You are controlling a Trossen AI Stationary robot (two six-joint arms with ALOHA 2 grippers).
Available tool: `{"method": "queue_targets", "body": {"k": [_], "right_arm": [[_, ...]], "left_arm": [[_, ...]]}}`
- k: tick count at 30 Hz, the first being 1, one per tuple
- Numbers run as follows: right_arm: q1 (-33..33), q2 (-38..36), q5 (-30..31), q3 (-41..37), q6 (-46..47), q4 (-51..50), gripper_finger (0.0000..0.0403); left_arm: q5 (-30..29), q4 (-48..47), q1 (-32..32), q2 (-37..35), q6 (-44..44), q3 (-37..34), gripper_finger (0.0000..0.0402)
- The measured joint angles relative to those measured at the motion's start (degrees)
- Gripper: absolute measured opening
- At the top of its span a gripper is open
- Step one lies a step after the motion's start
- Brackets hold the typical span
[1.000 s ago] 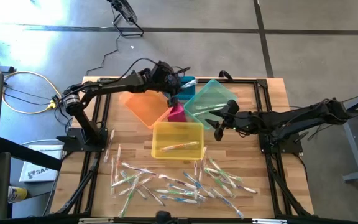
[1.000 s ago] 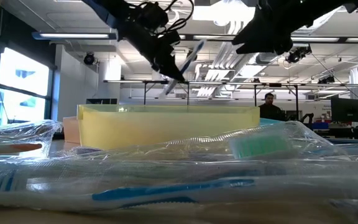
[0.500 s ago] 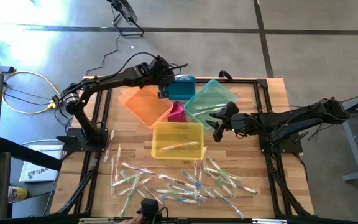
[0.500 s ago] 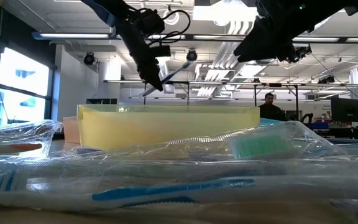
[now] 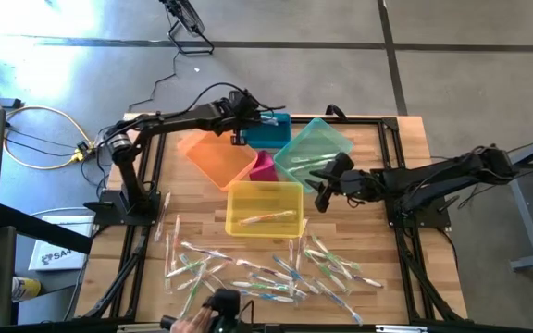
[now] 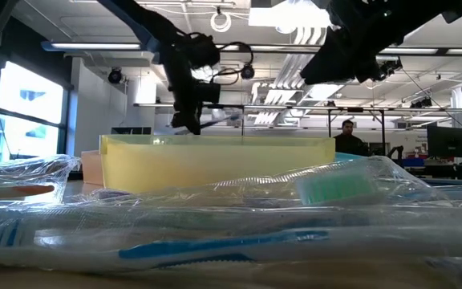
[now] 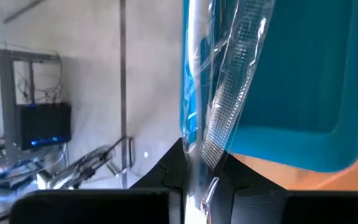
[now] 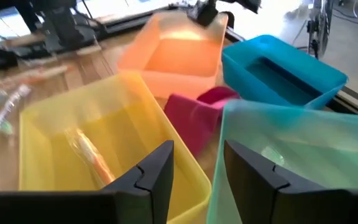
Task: Pick & Place Toothbrushes
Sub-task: Put the blue toothbrush into the blue bin
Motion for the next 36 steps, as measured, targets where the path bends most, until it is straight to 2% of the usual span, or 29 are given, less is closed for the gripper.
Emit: {"method": "queue_targets", "body": {"k": [8,18,27,36], "right_arm": [[0.00,0.03,0.03,0.00,-0.15,0.38,0.0132],[-0.11,0.03,0.05,0.00,-0.17,0.34,0.0132],[-0.11,0.02,0.07,0.00,-0.20,0.32,0.0133],[-0.11,0.03,0.07,0.00,-0.20,0.32,0.0133]], "left_arm": [[-1.19,1.19,0.00,4.20,3.92,0.00,0.0028],[-10.13,6.39,0.00,7.22,8.49,0.00,0.0028],[-11.60,8.48,-0.02,7.30,10.20,0.00,0.0030],[-11.45,10.26,-0.44,7.30,11.40,0.00,0.0086]]}}
